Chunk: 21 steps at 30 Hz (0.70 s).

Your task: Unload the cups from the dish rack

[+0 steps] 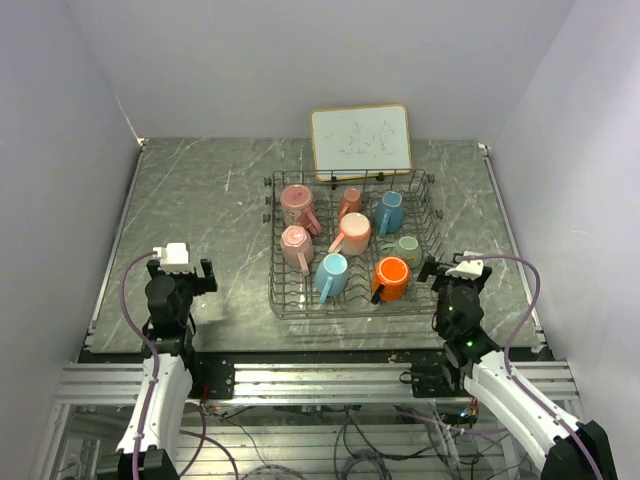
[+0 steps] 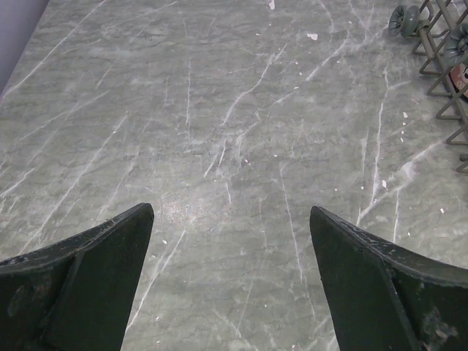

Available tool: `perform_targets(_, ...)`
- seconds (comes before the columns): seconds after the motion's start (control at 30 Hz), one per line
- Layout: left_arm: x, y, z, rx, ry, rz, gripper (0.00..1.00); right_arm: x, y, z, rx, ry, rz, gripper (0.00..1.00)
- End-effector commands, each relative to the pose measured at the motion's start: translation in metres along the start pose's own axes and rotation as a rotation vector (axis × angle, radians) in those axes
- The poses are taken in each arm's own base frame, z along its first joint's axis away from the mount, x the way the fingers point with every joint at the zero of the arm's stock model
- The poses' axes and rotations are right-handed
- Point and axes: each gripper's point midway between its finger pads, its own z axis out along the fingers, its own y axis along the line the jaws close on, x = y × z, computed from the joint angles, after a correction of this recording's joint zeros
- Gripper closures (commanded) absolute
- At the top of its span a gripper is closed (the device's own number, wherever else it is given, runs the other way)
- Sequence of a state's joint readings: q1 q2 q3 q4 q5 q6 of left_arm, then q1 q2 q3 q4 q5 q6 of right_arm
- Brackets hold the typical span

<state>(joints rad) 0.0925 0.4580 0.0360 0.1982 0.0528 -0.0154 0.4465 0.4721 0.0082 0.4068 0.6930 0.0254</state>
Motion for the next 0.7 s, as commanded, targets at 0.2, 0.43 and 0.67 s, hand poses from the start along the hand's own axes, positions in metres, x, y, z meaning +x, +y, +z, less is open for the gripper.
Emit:
perform_targets(0.2,-0.022,-0.003,0.001,0.014,-0.071,0.012,0.01,0.039,-0.009,-0.007,0.022,0.052,-0.033,0.0)
perform_targets(0.43,-0.035,-0.023,0.004,0.143,-0.032,0.062,0.01,0.036,-0.017,-0.006,0.074,0.051,-0.016,0.0)
perform_targets(0.67,-0.081,-0.024,0.016,0.179,0.078,0.108,0.01,-0.013,-0.044,-0.001,0.355,0.126,0.093,0.0)
